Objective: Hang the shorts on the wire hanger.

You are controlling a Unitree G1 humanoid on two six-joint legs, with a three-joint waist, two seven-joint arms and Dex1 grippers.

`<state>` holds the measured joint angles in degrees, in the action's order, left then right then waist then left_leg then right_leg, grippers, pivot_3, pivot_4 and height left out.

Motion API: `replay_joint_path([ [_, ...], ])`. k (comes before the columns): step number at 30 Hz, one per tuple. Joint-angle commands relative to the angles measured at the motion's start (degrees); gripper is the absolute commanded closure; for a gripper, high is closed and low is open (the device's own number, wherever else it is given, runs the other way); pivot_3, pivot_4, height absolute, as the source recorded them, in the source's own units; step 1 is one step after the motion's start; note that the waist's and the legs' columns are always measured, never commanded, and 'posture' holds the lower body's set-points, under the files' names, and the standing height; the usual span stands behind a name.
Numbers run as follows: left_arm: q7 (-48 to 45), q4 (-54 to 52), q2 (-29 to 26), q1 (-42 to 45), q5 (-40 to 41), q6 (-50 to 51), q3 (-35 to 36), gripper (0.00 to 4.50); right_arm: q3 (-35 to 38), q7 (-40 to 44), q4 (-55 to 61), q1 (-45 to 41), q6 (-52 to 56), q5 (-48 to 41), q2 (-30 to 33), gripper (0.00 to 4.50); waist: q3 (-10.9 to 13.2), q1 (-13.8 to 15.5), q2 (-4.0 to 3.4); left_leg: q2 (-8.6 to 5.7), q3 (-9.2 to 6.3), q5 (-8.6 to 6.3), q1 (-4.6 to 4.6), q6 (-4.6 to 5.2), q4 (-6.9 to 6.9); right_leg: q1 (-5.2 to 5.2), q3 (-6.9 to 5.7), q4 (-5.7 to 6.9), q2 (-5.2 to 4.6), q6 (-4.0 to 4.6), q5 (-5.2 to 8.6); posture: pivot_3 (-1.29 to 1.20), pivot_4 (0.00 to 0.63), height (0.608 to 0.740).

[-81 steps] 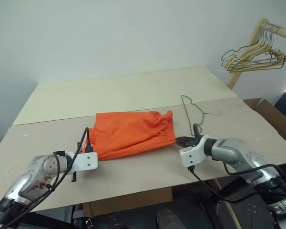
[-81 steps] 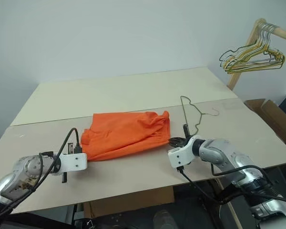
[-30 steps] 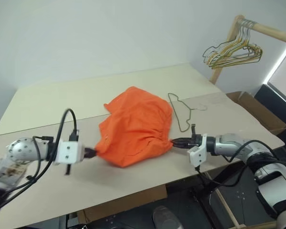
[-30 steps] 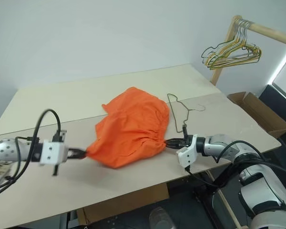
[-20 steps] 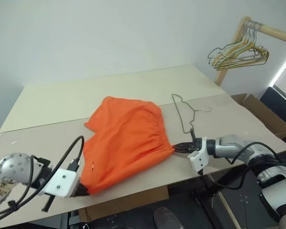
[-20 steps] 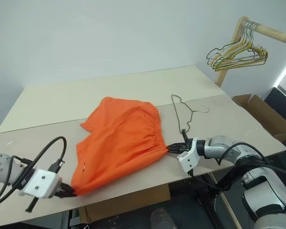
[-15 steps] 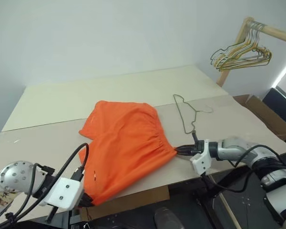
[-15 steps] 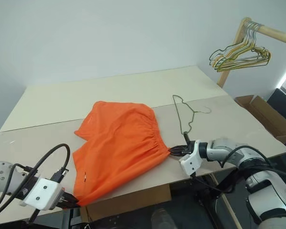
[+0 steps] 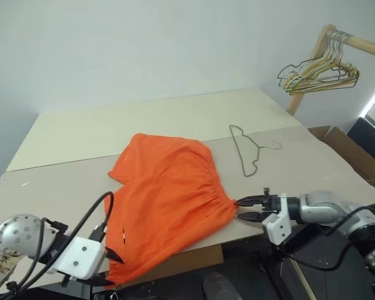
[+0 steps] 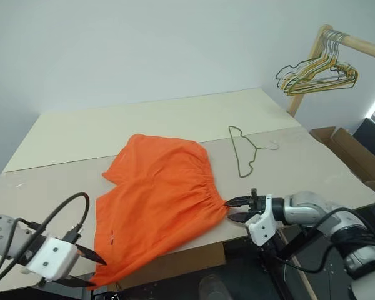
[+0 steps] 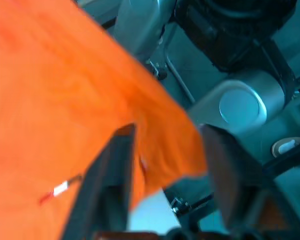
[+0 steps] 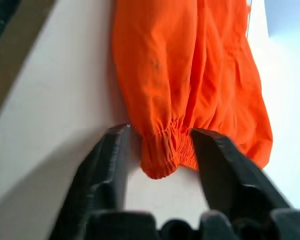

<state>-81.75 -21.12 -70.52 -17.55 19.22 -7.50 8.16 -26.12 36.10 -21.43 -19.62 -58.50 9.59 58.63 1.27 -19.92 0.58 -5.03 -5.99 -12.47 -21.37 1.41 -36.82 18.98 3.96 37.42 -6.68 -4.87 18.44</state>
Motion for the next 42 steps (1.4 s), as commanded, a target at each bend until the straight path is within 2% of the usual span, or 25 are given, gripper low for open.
replay_joint_path([
  [1, -0.2, 4.9, 2.2, 5.4, 4.5, 0.0, 3.3, 0.94, 6.9, 4.2, 7.6, 3.4, 14.6, -16.1, 2.3, 0.58, 0.0, 0.6, 0.01, 0.02, -0.01, 0.0, 0.0, 0.0, -0.02, -0.04, 0.0, -0.01, 0.0, 0.01, 0.0, -0.28, 0.0, 0.74],
  [2, -0.1, 5.3, 2.9, 6.5, 4.9, 0.5, 3.3, 0.63, 8.2, 5.3, 8.9, 4.2, 17.4, -17.8, 2.4, 0.25, 0.0, 0.7, 0.0, 0.02, -0.02, 0.0, 0.01, 0.0, -0.03, -0.08, -0.01, -0.01, 0.0, 0.02, -0.01, -0.27, 0.0, 0.74],
  [3, 3.7, 5.6, 5.6, 11.0, 7.7, 5.1, 2.7, 0.31, 11.0, 4.1, 10.7, 4.0, 27.7, -22.7, 1.2, 0.0, 0.0, 0.8, 0.0, 0.03, -0.02, -0.01, 0.03, 0.0, -0.03, -0.09, 0.0, -0.04, -0.01, 0.04, -0.02, -0.28, 0.0, 0.74],
  [4, 6.5, 5.7, 7.8, 14.5, 9.8, 8.6, 2.3, 0.04, 13.2, 3.2, 12.2, 3.9, 35.8, -26.2, 0.2, 0.0, 0.0, 1.1, -0.01, 0.05, -0.02, -0.03, 0.09, 0.02, -0.03, -0.18, -0.01, -0.09, -0.01, 0.03, -0.03, -0.28, 0.0, 0.74],
  [6, 11.2, 5.6, 11.6, 20.4, 12.2, 15.0, 1.2, 0.04, 15.7, 1.1, 13.1, 1.9, 49.1, -27.9, -2.3, 0.0, 0.0, 1.5, 0.03, 0.07, -0.08, -0.03, 0.11, 0.01, -0.04, -0.26, -0.07, -0.17, 0.01, 0.05, -0.06, -0.28, 0.0, 0.74],
  [9, 16.5, 5.4, 16.6, 28.0, 13.6, 21.9, -0.9, 0.04, 15.4, 0.1, 12.8, -5.2, 69.8, -28.4, -6.8, 0.0, -0.1, 1.7, 0.04, 0.06, -0.09, -0.05, 0.09, 0.0, -0.05, -0.25, -0.05, -0.2, 0.02, 0.06, -0.1, -0.28, 0.0, 0.74],
  [11, 20.3, 5.2, 20.3, 32.4, 13.5, 25.1, -2.4, 0.04, 14.0, -4.9, 6.3, -13.5, 83.6, -24.4, -12.5, 0.0, -0.1, 1.4, 0.04, 0.07, -0.09, -0.05, -0.01, 0.0, -0.05, -0.11, -0.04, -0.17, 0.02, 0.06, -0.12, -0.3, 0.0, 0.74],
  [16, 25.9, 3.8, 25.7, 37.8, 13.7, 30.7, -3.7, 0.04, 12.5, -9.5, -12.2, -26.7, 94.3, -16.6, -21.4, 0.0, -0.1, 1.4, 0.04, 0.01, -0.07, -0.04, -0.44, 0.0, -0.15, 0.42, 0.04, 0.2, 0.0, 0.07, -0.13, -0.29, 0.0, 0.74],
  [21, 26.0, 0.5, 25.7, 36.4, 14.2, 32.3, -2.4, 0.04, 11.6, -8.6, -27.9, -34.6, 98.1, -11.8, -25.8, 0.0, -0.1, 1.1, 0.03, -0.05, -0.02, 0.0, -1.07, -0.05, -0.39, 1.14, 0.13, 0.62, -0.04, 0.07, -0.13, -0.27, 0.0, 0.74],
  [24, 26.5, -0.6, 25.4, 35.5, 14.4, 33.0, -1.5, 0.0, 12.4, -6.1, -31.9, -36.2, 98.7, -10.9, -27.0, 0.59, -0.1, 0.7, 0.02, -0.05, -0.03, 0.03, -1.07, -0.07, -0.4, 1.15, 0.13, 0.65, -0.02, 0.07, -0.13, -0.27, 0.0, 0.74],
  [29, 26.8, -1.7, 25.1, 34.8, 14.4, 33.6, -0.7, 0.0, 16.4, -6.2, -35.3, -38.1, 101.3, -12.1, -28.3, 2.31, -0.1, 0.4, 0.02, -0.02, -0.05, 0.03, -1.04, -0.08, -0.42, 1.11, 0.09, 0.66, 0.04, 0.07, -0.13, -0.26, 0.0, 0.74],
  [35, 26.9, -2.1, 25.6, 35.0, 14.4, 33.8, -1.1, 0.0, 23.1, -10.4, -38.2, -40.8, 105.9, -13.6, -29.1, 4.47, -0.1, 0.4, 0.02, -0.03, -0.06, 0.03, -1.05, -0.08, -0.42, 1.1, 0.09, 0.65, 0.04, 0.07, -0.13, -0.26, 0.0, 0.74],
  [42, 26.5, -1.2, 25.7, 36.1, 14.2, 33.6, -1.7, 0.0, 33.4, -18.3, -32.3, -42.9, 114.5, -17.5, -28.1, 4.47, -0.1, 0.2, 0.02, -0.03, -0.05, 0.03, -1.07, -0.07, -0.42, 1.1, 0.1, 0.64, 0.03, 0.07, -0.13, -0.29, 0.0, 0.74],
])
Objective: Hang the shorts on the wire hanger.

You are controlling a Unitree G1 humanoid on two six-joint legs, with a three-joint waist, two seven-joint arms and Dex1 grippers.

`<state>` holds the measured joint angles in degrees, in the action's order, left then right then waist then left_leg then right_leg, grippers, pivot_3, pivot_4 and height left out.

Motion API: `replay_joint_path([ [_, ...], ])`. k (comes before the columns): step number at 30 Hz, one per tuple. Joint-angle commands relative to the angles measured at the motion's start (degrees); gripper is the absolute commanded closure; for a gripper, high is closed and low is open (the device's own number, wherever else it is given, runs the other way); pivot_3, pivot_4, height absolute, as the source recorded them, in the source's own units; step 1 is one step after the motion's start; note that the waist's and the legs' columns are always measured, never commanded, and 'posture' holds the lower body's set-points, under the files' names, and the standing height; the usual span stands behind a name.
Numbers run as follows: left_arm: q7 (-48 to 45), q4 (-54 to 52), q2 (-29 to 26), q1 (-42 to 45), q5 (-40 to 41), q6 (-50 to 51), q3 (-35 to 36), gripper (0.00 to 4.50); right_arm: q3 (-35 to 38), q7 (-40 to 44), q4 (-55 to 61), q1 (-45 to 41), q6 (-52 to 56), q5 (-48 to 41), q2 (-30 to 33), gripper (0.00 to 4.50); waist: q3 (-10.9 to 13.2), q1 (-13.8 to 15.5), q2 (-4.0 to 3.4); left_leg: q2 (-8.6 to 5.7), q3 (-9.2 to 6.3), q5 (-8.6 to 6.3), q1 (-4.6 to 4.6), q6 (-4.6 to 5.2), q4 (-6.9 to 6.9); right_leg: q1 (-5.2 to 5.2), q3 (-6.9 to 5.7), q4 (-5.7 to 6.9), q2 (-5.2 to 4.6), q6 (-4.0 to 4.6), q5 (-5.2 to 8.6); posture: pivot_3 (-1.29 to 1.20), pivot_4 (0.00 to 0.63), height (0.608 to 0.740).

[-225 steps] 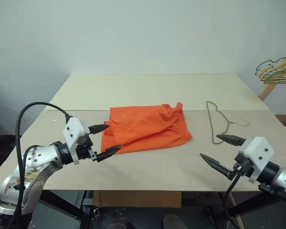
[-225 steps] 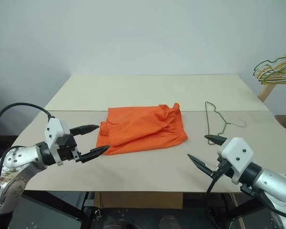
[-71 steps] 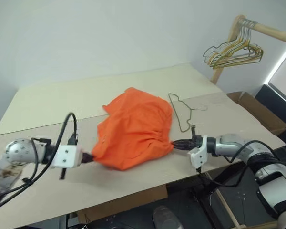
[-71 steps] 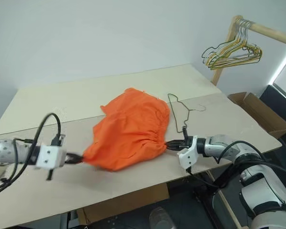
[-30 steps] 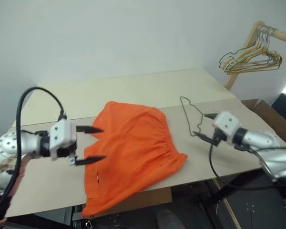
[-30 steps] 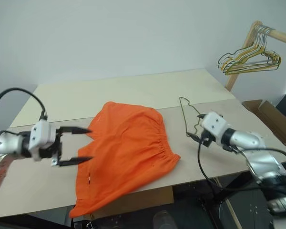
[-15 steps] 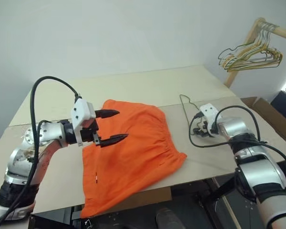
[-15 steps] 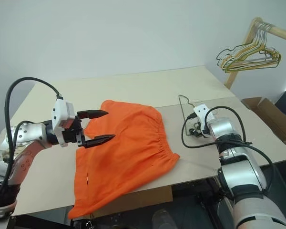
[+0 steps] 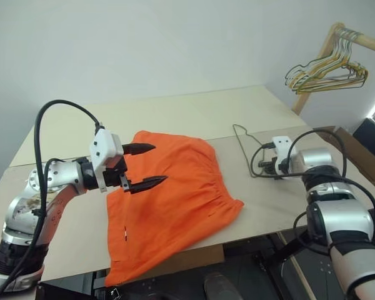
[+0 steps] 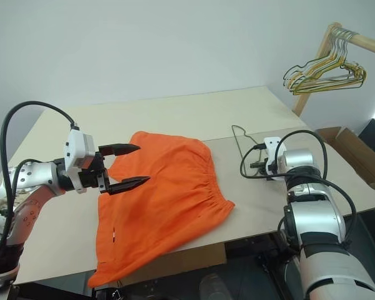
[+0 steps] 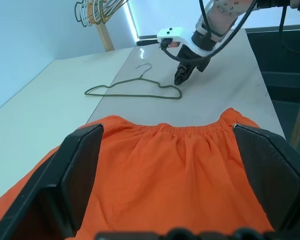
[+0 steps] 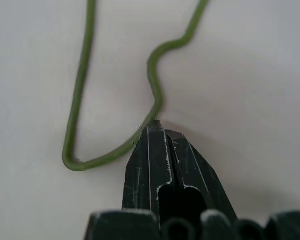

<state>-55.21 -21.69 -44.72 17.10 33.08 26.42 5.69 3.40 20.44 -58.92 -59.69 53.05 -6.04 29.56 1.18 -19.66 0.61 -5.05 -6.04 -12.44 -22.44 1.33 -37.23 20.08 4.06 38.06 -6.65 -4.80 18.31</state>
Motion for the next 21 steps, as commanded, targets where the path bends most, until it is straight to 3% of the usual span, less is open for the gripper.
replay_joint_path([
  [1, -0.2, -0.5, -0.1, 1.6, 0.3, -0.3, 0.6, 0.0, 4.8, -3.1, 6.7, -2.7, 4.2, -2.2, 1.1, 4.47, 0.0, -0.1, 0.0, 0.0, 0.0, 0.0, 0.0, 0.0, 0.0, 0.0, 0.0, 0.0, 0.0, 0.0, 0.0, -0.29, 0.0, 0.74],
  [7, -1.1, 0.8, 0.2, 2.7, 0.0, -0.6, -0.2, 0.0, 0.3, 2.0, 13.7, 0.9, 1.9, -0.7, 0.6, 4.47, 0.0, -0.2, 0.0, 0.0, 0.01, 0.0, -0.02, 0.0, -0.01, 0.02, -0.01, 0.0, 0.0, 0.0, 0.0, -0.3, 0.0, 0.74],
  [10, -1.6, 1.3, 0.2, 3.0, -0.3, -0.8, -0.5, 0.0, -3.3, 4.7, 9.9, 0.0, -2.4, 1.5, -0.7, 3.81, 0.0, -0.4, -0.01, 0.0, 0.01, 0.0, -0.02, 0.0, -0.01, 0.02, -0.01, 0.01, 0.01, 0.0, 0.0, -0.29, 0.0, 0.74],
  [19, -0.5, -1.6, -0.4, 0.0, 0.3, -0.2, 1.7, 0.0, -6.9, 3.5, -6.3, -3.9, -14.7, 7.6, -4.4, 0.78, 0.0, -1.5, -0.01, 0.0, 0.0, 0.0, -0.02, 0.0, 0.02, 0.03, 0.0, 0.0, 0.01, 0.0, 0.0, -0.25, 0.0, 0.74],
  [21, 0.1, -2.5, -0.5, -0.9, 0.4, 0.0, 2.3, 0.0, -5.9, 1.7, -8.9, -4.1, -16.7, 7.5, -4.8, 0.53, 0.0, -1.5, 0.0, 0.0, 0.0, 0.0, -0.01, 0.0, 0.02, 0.02, 0.0, 0.0, 0.02, 0.0, 0.0, -0.23, 0.0, 0.74],
])
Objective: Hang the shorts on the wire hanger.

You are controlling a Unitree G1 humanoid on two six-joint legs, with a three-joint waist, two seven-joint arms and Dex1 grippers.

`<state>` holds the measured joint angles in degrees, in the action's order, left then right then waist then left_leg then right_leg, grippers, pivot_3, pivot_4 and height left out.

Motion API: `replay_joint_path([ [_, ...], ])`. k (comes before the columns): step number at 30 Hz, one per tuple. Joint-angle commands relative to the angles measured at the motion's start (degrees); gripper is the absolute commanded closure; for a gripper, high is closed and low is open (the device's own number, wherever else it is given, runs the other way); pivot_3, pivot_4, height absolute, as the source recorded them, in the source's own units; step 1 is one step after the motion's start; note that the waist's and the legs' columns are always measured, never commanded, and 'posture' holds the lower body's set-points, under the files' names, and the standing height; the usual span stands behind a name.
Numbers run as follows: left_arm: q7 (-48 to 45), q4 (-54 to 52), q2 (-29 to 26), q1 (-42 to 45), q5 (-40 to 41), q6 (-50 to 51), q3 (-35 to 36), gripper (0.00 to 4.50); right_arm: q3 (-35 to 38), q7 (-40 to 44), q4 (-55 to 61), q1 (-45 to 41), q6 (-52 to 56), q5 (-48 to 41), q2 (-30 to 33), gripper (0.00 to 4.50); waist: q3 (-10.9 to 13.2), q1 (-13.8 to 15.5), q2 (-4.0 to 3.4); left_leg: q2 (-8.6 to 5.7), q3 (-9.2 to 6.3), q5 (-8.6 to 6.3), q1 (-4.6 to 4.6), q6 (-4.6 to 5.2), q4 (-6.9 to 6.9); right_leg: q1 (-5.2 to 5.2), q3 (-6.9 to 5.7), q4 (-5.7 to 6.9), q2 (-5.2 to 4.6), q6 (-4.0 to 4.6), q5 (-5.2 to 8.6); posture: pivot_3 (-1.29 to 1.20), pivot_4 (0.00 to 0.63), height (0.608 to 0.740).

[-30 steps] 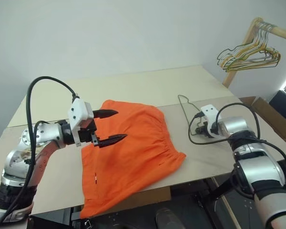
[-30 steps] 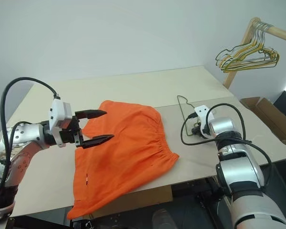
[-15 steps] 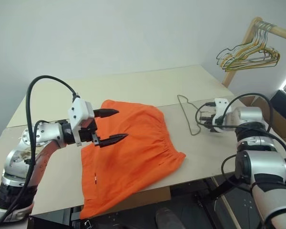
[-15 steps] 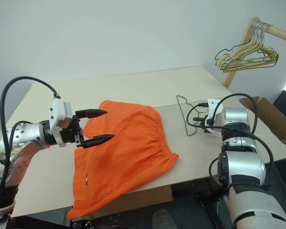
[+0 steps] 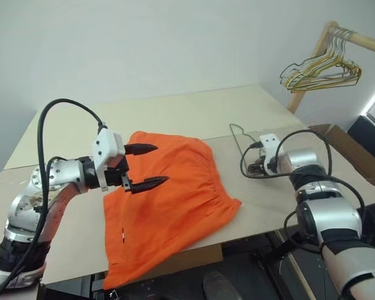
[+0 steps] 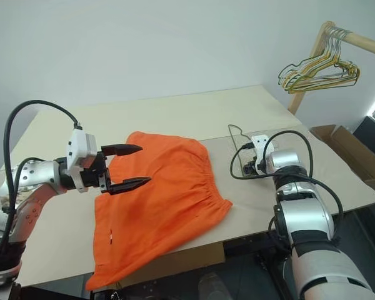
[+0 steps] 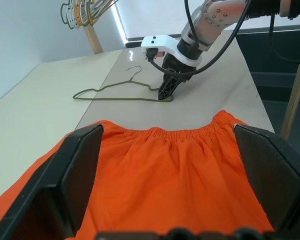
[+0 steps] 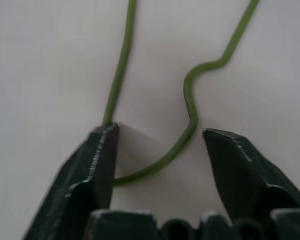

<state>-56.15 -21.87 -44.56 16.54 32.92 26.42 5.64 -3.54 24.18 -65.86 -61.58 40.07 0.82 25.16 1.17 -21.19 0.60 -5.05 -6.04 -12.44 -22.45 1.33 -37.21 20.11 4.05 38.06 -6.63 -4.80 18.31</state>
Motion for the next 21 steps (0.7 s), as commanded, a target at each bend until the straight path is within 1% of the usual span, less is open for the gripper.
replay_joint_path([
  [1, 1.2, -2.5, -0.7, -0.6, 0.6, 0.1, 2.6, 0.0, 1.8, -2.8, -3.1, -2.4, -4.7, 0.4, -0.5, 0.53, 0.0, 0.1, 0.0, 0.0, 0.0, 0.0, 0.02, 0.0, 0.0, -0.01, 0.0, 0.0, 0.01, 0.0, 0.0, -0.21, 0.0, 0.74],
  [4, 1.8, -3.5, -1.3, -1.4, 1.0, 0.7, 3.5, 0.0, 4.1, -4.8, -5.3, -3.0, -5.8, -0.7, -0.7, 0.53, 0.0, 0.4, 0.01, 0.01, -0.01, 0.0, 0.03, 0.0, 0.0, -0.03, 0.0, 0.0, 0.03, 0.0, 0.0, -0.2, 0.0, 0.74],
  [8, 2.0, -4.4, -2.2, -2.1, 1.5, 1.2, 4.6, 0.0, 4.2, -3.2, -6.6, -2.9, -5.4, 0.1, -1.3, 0.53, 0.0, 0.9, 0.02, 0.01, 0.0, 0.0, 0.07, 0.0, 0.0, -0.08, 0.01, -0.02, 0.03, 0.0, 0.0, -0.18, 0.0, 0.74],
  [11, 2.3, -5.2, -2.3, -3.2, 1.5, 1.3, 5.5, 0.0, 4.4, -0.5, -7.2, -2.8, -2.5, 0.0, -1.6, 1.05, -0.1, 1.3, 0.05, 0.01, 0.02, 0.0, 0.11, 0.0, 0.0, -0.1, 0.03, -0.02, 0.04, 0.0, 0.0, -0.15, 0.0, 0.74],
  [15, 2.8, -7.0, -2.2, -5.3, 1.5, 1.2, 6.1, 0.0, 3.8, 1.3, -7.1, -2.1, -1.2, 0.7, -1.5, 2.44, -0.2, 2.4, 0.18, 0.03, 0.02, 0.0, 0.16, 0.0, 0.0, -0.11, 0.03, 0.0, 0.08, 0.0, 0.0, -0.15, 0.0, 0.74],
  [16, 2.9, -7.4, -2.2, -5.7, 1.6, 1.2, 6.4, 0.0, 3.8, 1.3, -7.1, -1.8, -0.9, 0.9, -1.4, 2.72, -0.2, 2.7, 0.2, 0.04, 0.02, 0.0, 0.16, 0.0, 0.0, -0.11, 0.04, 0.0, 0.08, 0.0, 0.0, -0.15, 0.0, 0.74],
  [20, 3.5, -8.2, -2.0, -6.8, 1.9, 1.3, 7.0, 0.0, 3.7, 1.8, -7.0, -1.3, 0.5, 1.5, -0.4, 4.17, -0.3, 3.7, 0.29, 0.04, 0.01, 0.0, 0.17, -0.01, -0.02, -0.12, 0.04, -0.01, 0.06, 0.01, 0.0, -0.16, 0.0, 0.74],
  [21, 3.5, -8.4, -2.1, -7.1, 2.0, 1.3, 7.1, 0.0, 3.7, 2.0, -7.0, -1.3, 0.9, 1.6, -0.2, 4.46, -0.3, 3.9, 0.29, 0.04, 0.01, 0.0, 0.18, -0.01, -0.02, -0.12, 0.05, -0.01, 0.06, 0.01, 0.0, -0.16, 0.0, 0.74],
])
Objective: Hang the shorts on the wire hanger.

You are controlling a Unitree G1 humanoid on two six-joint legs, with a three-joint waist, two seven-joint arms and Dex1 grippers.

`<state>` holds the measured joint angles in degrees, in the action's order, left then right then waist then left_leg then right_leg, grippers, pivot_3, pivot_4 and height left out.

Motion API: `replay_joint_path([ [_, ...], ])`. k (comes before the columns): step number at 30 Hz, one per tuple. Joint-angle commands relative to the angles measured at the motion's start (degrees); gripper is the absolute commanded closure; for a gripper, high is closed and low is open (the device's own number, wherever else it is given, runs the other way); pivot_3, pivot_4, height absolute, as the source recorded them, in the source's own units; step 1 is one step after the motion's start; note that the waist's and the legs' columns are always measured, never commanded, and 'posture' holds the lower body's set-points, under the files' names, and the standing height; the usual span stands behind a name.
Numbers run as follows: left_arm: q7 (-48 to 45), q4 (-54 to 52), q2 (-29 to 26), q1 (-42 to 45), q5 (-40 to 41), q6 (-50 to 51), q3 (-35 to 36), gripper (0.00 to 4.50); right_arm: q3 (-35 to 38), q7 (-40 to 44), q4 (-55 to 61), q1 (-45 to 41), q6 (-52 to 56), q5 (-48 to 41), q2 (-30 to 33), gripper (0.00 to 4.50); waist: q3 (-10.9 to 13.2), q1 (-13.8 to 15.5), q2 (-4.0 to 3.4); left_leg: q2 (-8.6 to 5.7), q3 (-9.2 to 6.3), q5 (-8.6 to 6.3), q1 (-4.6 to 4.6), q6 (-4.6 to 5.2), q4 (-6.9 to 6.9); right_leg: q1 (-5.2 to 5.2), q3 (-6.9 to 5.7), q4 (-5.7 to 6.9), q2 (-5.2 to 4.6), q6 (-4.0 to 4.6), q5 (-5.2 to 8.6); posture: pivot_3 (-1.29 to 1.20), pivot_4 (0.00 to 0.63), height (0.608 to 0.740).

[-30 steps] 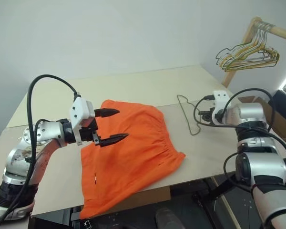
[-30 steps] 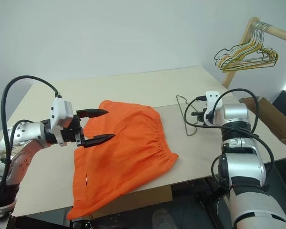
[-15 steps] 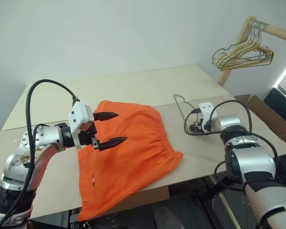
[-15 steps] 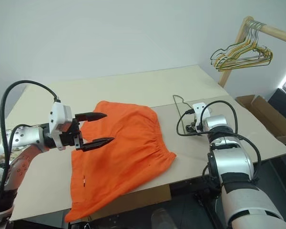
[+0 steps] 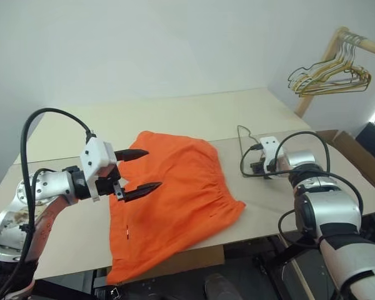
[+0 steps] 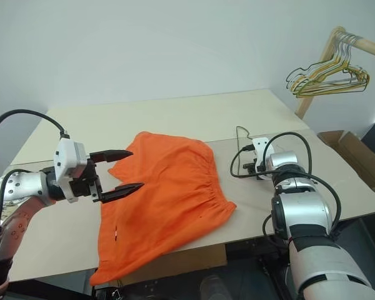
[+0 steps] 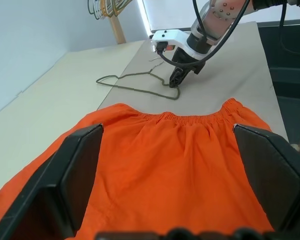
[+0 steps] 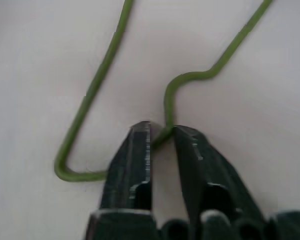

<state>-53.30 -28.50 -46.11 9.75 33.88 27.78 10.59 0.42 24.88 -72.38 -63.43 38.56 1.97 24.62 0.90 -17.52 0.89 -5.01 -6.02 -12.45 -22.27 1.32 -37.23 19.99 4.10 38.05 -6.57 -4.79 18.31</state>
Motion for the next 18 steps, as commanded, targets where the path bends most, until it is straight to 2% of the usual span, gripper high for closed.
replay_joint_path([
  [1, 0.5, -1.8, -0.6, -0.6, 1.1, -0.1, 2.3, 0.0, -0.3, 1.5, -0.4, 0.6, 2.9, 0.6, 0.6, 4.49, 0.0, 0.4, 0.0, 0.0, 0.0, 0.0, 0.0, 0.0, 0.0, 0.0, 0.0, 0.0, 0.0, 0.0, 0.0, -0.16, 0.0, 0.74],
  [7, -0.1, -1.2, -1.0, -0.2, 0.8, -0.4, 1.9, 0.0, 0.0, 2.1, 0.7, 1.0, 5.2, 0.5, 2.0, 4.49, -0.1, 1.4, 0.0, 0.0, -0.02, 0.0, 0.0, -0.01, 0.0, 0.01, -0.01, 0.0, 0.0, 0.01, 0.0, -0.17, 0.0, 0.74],
  [12, 0.0, -1.0, -0.7, 0.4, 0.7, -0.5, 1.4, 0.0, 4.1, -1.2, 4.9, 0.6, 4.6, -2.4, 3.7, 4.49, -0.1, 1.6, 0.0, -0.01, -0.02, 0.0, -0.02, -0.01, 0.0, 0.01, -0.02, -0.01, -0.02, 0.02, -0.01, -0.18, 0.0, 0.74],
  [14, 0.1, -1.0, -0.4, 0.5, 0.6, -0.6, 1.1, 0.0, 4.9, -1.5, 10.7, 1.6, 3.0, -3.0, 4.8, 4.49, 0.0, 1.7, -0.03, -0.03, -0.01, 0.0, -0.05, -0.01, 0.0, 0.03, 0.0, -0.02, -0.04, 0.02, -0.01, -0.19, 0.0, 0.74],
  [18, -0.2, 0.0, -0.2, 1.5, 0.3, -0.8, 0.2, 0.0, 6.2, 0.0, 25.3, 5.3, 7.2, -5.2, 6.7, 4.49, 0.0, 1.5, -0.11, -0.05, 0.0, 0.01, -0.17, -0.01, -0.02, 0.15, 0.0, -0.01, -0.07, 0.02, -0.01, -0.22, 0.0, 0.74],
])
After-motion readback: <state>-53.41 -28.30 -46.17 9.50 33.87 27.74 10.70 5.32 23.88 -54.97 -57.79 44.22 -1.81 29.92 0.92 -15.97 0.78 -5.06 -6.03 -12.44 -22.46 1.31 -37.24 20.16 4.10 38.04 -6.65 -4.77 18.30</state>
